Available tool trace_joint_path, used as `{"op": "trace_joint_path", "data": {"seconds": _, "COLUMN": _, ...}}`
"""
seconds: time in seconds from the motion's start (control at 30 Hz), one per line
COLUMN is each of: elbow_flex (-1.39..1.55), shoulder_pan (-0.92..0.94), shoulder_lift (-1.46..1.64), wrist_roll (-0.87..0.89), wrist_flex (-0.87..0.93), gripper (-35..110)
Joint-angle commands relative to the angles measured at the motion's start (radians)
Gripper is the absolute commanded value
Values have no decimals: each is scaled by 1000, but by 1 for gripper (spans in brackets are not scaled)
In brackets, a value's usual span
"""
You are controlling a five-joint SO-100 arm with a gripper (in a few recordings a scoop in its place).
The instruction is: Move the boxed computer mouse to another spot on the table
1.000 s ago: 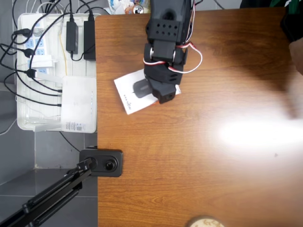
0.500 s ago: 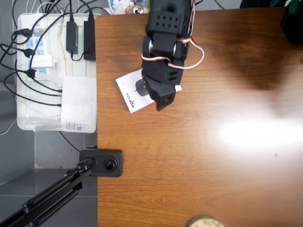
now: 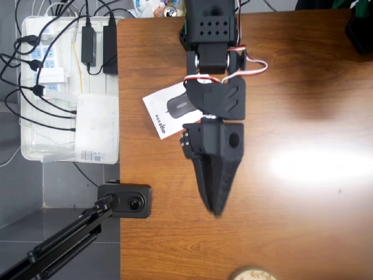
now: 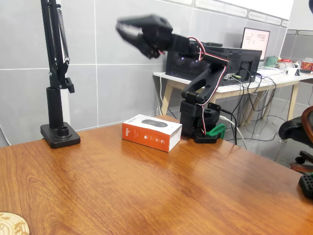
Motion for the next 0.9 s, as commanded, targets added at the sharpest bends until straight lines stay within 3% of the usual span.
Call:
{"op": "trace_joint_path", "data": {"seconds": 0.0, "elbow_flex": -23, "shoulder_pan": 35, "shoulder_lift": -140, "wrist_roll": -270, "wrist_flex": -523, "gripper": 0}}
{"op": "trace_joint_path", "data": {"seconds": 0.13, "elbow_flex": -9, "shoulder_pan": 49, "shoulder_lift": -422, "wrist_roll": -354, "wrist_flex": -1197, "gripper": 0}}
{"op": "trace_joint_path", "data": {"seconds": 0.2, "elbow_flex": 57, "shoulder_pan": 38, "shoulder_lift": -466, "wrist_roll": -362, "wrist_flex": -1427, "gripper": 0}}
{"op": "trace_joint_path", "data": {"seconds": 0.5, "elbow_flex": 428, "shoulder_pan": 69, "shoulder_lift": -32, "wrist_roll": -371, "wrist_flex": -1443, "gripper": 0}}
{"op": "trace_joint_path", "data": {"seconds": 0.87, "elbow_flex": 469, "shoulder_pan": 92, "shoulder_lift": 206, "wrist_roll": -368, "wrist_flex": -1442, "gripper": 0}}
